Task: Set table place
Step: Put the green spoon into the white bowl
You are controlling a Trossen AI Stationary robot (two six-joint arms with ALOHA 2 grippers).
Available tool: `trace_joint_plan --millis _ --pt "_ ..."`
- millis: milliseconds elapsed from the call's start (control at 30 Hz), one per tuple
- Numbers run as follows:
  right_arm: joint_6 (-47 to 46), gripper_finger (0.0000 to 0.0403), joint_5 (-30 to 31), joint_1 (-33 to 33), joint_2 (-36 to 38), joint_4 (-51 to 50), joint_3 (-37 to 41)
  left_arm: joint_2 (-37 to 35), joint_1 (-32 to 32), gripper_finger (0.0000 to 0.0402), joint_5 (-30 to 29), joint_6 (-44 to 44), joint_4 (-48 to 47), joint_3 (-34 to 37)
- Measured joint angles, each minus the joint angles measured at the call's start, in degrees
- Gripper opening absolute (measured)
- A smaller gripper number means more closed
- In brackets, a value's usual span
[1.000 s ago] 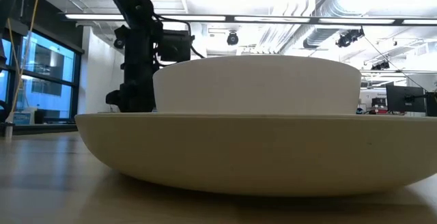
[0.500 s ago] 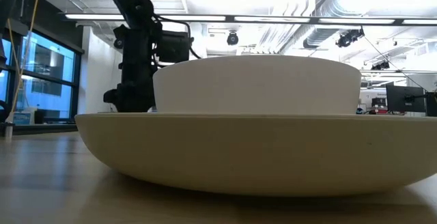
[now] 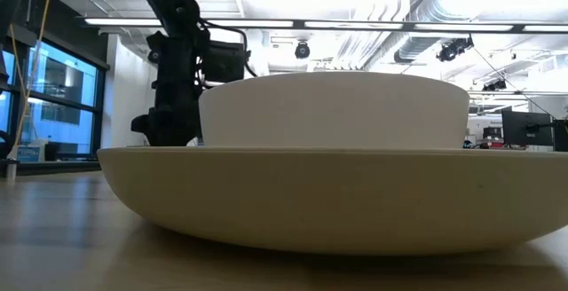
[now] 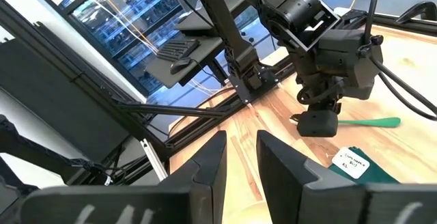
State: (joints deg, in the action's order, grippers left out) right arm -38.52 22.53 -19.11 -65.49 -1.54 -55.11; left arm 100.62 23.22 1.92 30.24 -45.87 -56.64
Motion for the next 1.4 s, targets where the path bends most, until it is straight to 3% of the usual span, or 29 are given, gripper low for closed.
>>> trace_joint_plan --millis 333,767,1000,1400 --pt "0.09 0.0071 0.0 0.0 0.0 0.0 0.0 0.0 0.0 0.0013 -0.25 -2.53 -5.08 -2.6" --pt "0.05 0.0071 -0.01 0.01 0.0 -1.27 0.0 -0.02 -0.16 0.0016 -4.56 -8.21 -17.39 -18.68" --pt "0.44 0.0071 -0.01 0.02 0.35 -3.82 0.0 -1.14 -3.43 0.0016 -5.2 -8.82 -21.47 -26.08" --pt "5.09 0.0071 9.02 0.0 13.66 -10.41 -0.02 -5.0 -14.62 0.0017 -3.98 -2.4 -19.87 -31.04"
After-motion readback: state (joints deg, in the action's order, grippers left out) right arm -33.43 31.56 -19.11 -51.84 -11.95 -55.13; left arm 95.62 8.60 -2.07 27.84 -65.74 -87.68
